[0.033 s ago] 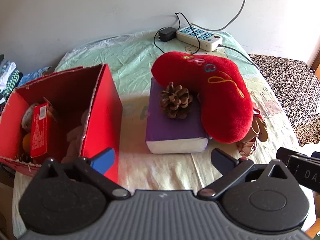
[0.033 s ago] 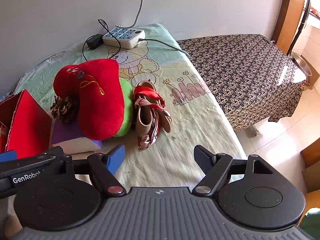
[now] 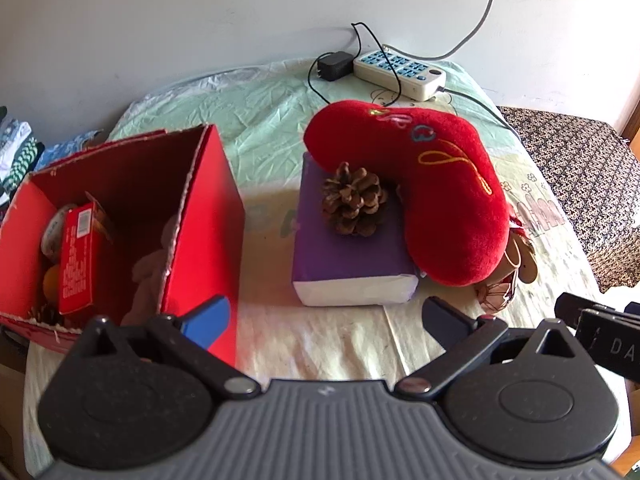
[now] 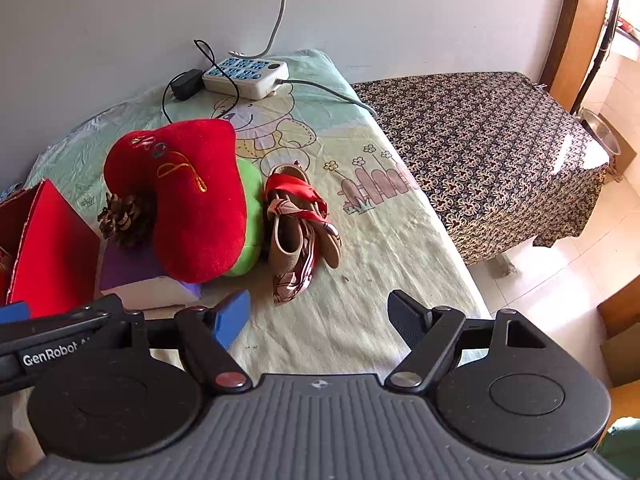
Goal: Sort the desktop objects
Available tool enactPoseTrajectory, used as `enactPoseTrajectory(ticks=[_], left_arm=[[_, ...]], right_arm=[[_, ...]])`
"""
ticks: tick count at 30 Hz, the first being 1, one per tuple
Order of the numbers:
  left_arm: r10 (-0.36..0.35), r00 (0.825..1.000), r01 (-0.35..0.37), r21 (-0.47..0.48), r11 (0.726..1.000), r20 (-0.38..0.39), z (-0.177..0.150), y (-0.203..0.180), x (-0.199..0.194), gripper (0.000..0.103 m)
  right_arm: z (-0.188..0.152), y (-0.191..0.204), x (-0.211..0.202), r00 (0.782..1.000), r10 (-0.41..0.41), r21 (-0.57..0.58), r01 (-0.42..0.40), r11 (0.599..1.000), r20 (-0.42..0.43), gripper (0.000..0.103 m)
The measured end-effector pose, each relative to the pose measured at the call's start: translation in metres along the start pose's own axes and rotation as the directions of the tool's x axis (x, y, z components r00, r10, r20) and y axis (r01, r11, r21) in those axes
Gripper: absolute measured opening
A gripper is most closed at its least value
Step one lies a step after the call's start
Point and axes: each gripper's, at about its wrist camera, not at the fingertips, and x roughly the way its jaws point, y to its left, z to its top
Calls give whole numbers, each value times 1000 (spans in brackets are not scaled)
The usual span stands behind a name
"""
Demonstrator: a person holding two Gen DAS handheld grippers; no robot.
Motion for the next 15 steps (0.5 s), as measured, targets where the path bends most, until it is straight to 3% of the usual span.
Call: enactPoseTrajectory(ticks=[6, 10, 15], left_arm=[[-70, 996, 71, 12, 997, -59, -1, 5, 8, 102], [-53, 996, 55, 35, 998, -67, -2, 8, 14, 102], [-43, 995, 46, 31, 998, -87, -5, 0, 27, 102]], right_arm=[[-5, -2, 15, 996, 64, 49, -62, 997, -54, 78], [-12, 13, 17, 999, 15, 13, -15, 1000, -33, 76], [-14, 18, 30, 999, 19, 5, -18, 1000, -29, 74]])
